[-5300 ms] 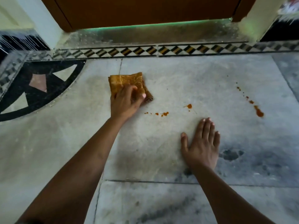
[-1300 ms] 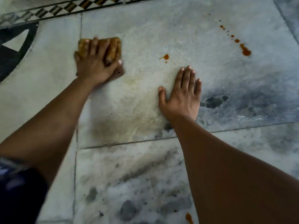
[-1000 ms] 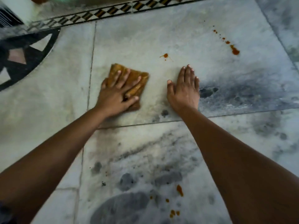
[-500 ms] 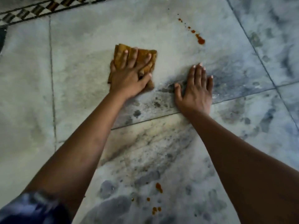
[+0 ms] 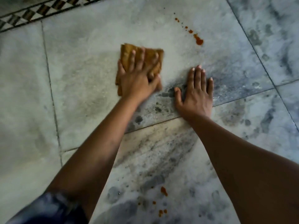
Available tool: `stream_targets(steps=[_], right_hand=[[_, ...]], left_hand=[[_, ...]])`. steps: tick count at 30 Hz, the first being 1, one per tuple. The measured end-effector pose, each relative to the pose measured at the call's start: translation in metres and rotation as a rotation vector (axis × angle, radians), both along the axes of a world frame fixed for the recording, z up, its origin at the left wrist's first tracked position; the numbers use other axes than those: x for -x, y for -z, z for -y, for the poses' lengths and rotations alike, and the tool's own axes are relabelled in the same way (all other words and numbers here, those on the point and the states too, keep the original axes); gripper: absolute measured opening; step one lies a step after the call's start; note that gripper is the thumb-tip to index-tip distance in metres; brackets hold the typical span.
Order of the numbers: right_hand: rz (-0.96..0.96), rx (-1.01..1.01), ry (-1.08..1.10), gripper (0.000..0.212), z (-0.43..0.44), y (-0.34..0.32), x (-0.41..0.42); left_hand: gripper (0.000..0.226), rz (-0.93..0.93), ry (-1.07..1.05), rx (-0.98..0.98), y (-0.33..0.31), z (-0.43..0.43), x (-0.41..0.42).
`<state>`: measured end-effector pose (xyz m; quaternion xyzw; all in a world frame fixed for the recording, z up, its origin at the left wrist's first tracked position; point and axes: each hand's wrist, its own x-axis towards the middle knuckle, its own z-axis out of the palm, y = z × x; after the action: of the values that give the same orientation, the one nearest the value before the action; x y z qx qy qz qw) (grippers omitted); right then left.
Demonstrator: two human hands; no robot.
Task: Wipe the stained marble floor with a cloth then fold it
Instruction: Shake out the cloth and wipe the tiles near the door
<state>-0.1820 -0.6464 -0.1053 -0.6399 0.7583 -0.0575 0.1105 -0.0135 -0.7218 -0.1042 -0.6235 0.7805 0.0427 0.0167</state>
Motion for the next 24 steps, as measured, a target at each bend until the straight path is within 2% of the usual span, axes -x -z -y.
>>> stream_targets(steps=[2, 4, 8, 11, 13, 16, 20, 22, 24], right_hand=[[0.006, -0.001, 0.004, 0.073, 0.0, -0.001, 0.0], [0.005, -0.006, 0.007, 0.073, 0.0, 0.001, 0.0], [-0.004, -0.01, 0.008, 0.074, 0.0, 0.002, 0.001], [-0.005, -0.014, 0.002, 0.073, 0.0, 0.002, 0.001], [-0.003, -0.012, -0.002, 0.073, 0.0, 0.003, 0.001], [0.0, -0.004, 0.005, 0.073, 0.0, 0.003, 0.001], [0.0, 0.002, -0.001, 0.074, -0.001, 0.005, 0.002], [0.008, 0.015, -0.001, 0.074, -0.001, 0.006, 0.003], [0.017, 0.035, -0.001, 0.074, -0.001, 0.008, 0.003]], left_hand=[[0.061, -0.007, 0.144, 0.014, -0.001, -0.04, -0.024], [0.061, -0.022, 0.116, 0.012, -0.001, -0.06, -0.068], [0.062, 0.049, -0.286, -0.034, -0.001, -0.011, -0.126], [0.059, 0.003, -0.406, -0.036, -0.004, 0.054, -0.101], [0.058, -0.03, -0.361, -0.034, -0.004, 0.075, -0.064], [0.059, -0.011, -0.116, -0.008, 0.001, 0.044, -0.009], [0.061, -0.033, 0.187, 0.036, 0.0, -0.048, -0.031], [0.061, -0.029, 0.156, 0.025, -0.003, -0.065, -0.07], [0.06, 0.002, -0.045, 0.001, -0.005, -0.049, -0.096]])
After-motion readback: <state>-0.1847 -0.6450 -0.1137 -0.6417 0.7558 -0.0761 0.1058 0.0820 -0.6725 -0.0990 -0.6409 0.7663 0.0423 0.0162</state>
